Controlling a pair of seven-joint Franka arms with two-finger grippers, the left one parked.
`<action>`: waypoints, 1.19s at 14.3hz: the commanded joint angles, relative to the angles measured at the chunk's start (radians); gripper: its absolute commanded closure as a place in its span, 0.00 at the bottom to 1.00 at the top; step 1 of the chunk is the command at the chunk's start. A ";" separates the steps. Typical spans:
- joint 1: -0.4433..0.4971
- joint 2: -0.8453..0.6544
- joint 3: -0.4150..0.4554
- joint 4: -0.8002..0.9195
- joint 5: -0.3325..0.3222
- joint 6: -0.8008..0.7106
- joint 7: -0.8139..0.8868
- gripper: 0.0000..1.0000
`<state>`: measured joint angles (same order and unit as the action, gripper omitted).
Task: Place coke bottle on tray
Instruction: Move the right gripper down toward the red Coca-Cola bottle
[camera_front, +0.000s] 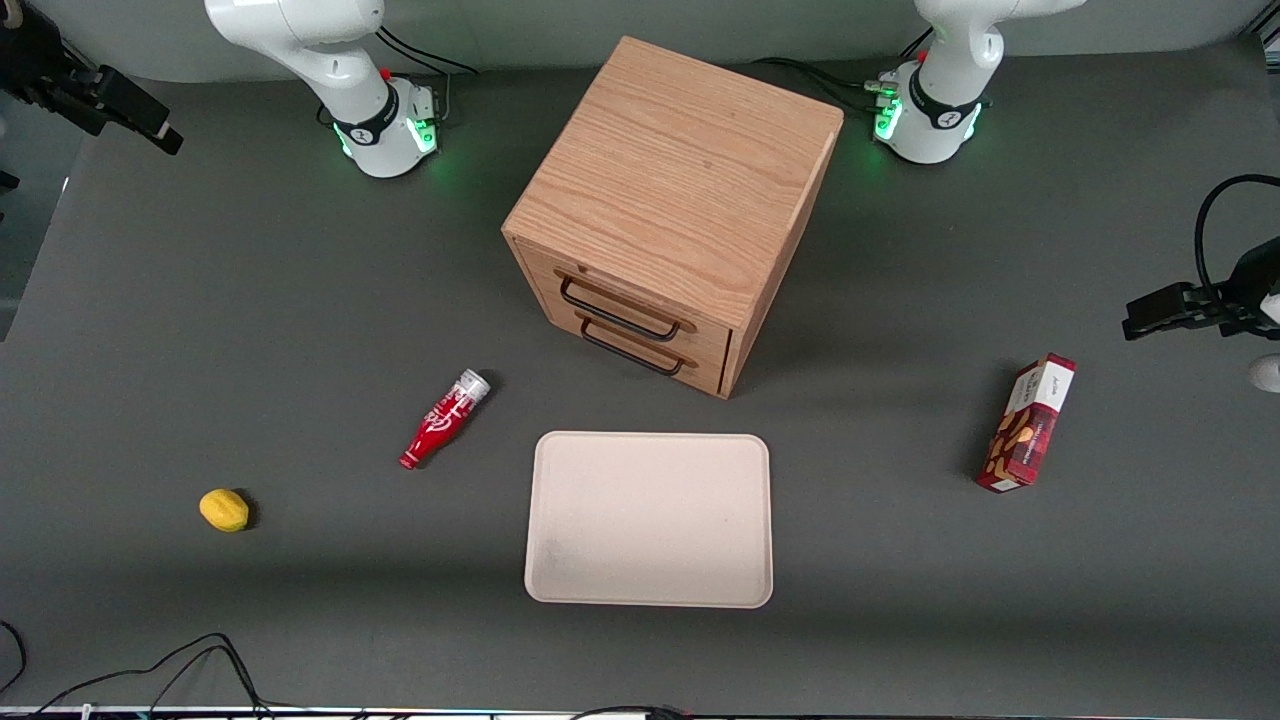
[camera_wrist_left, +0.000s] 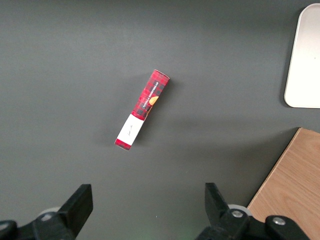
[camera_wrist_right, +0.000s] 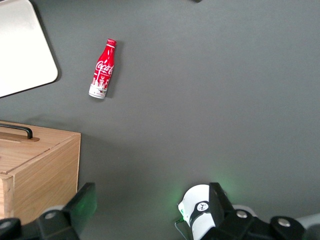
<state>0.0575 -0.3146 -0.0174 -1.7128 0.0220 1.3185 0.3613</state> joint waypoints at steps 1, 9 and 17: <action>0.007 0.028 -0.003 0.036 0.024 -0.013 0.007 0.00; 0.010 0.167 0.111 0.085 0.059 0.045 0.165 0.00; 0.012 0.506 0.145 -0.129 0.115 0.466 0.507 0.00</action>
<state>0.0657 0.1341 0.1145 -1.7938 0.1230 1.6955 0.7926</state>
